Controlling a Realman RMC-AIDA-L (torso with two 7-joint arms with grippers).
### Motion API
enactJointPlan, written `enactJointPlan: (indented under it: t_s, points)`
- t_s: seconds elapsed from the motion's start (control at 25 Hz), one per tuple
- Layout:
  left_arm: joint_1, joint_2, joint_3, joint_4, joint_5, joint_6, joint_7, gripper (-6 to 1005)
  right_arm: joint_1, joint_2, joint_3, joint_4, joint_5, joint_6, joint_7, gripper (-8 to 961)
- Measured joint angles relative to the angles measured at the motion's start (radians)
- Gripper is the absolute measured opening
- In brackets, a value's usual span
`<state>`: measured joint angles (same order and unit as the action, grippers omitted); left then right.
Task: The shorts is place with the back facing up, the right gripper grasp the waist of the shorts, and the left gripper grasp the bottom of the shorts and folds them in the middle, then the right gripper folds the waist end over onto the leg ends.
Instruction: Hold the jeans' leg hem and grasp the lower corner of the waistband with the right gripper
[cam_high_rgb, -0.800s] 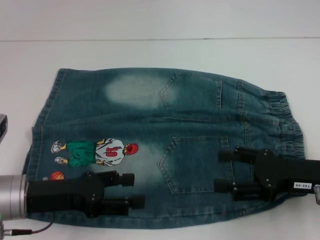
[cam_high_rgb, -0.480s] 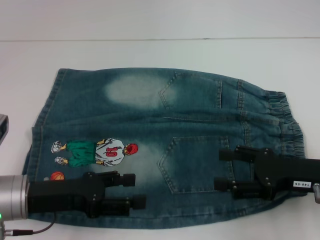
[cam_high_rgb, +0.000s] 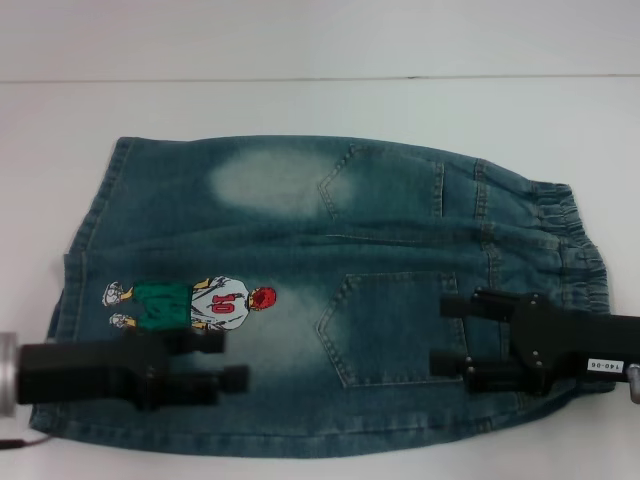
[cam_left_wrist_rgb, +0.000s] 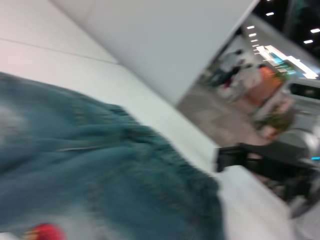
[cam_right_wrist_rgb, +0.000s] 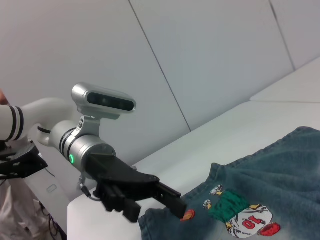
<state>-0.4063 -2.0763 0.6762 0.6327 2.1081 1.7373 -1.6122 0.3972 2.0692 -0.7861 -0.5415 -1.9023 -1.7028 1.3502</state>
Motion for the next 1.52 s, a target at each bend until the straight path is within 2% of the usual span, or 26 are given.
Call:
enactJointPlan:
  t_s: [0.24, 0.4, 0.8, 1.52]
  points:
    - [-0.005, 0.043, -0.16, 0.072, 0.125, -0.003, -0.053, 855, -0.003, 0.0, 0.01, 0.0, 0.002, -0.001, 0.001, 930]
    - [-0.006, 0.054, -0.195, 0.106, 0.173, 0.001, -0.079, 854, -0.003, 0.0, 0.012, 0.0, 0.002, -0.003, 0.002, 930]
    - [-0.012, 0.069, -0.209, 0.256, 0.336, 0.006, -0.224, 852, -0.003, 0.0, 0.013, 0.004, 0.001, 0.0, 0.0, 929]
    - [-0.059, 0.09, -0.214, 0.294, 0.52, 0.007, -0.329, 847, -0.013, -0.005, 0.04, 0.001, -0.001, 0.008, 0.0, 929]
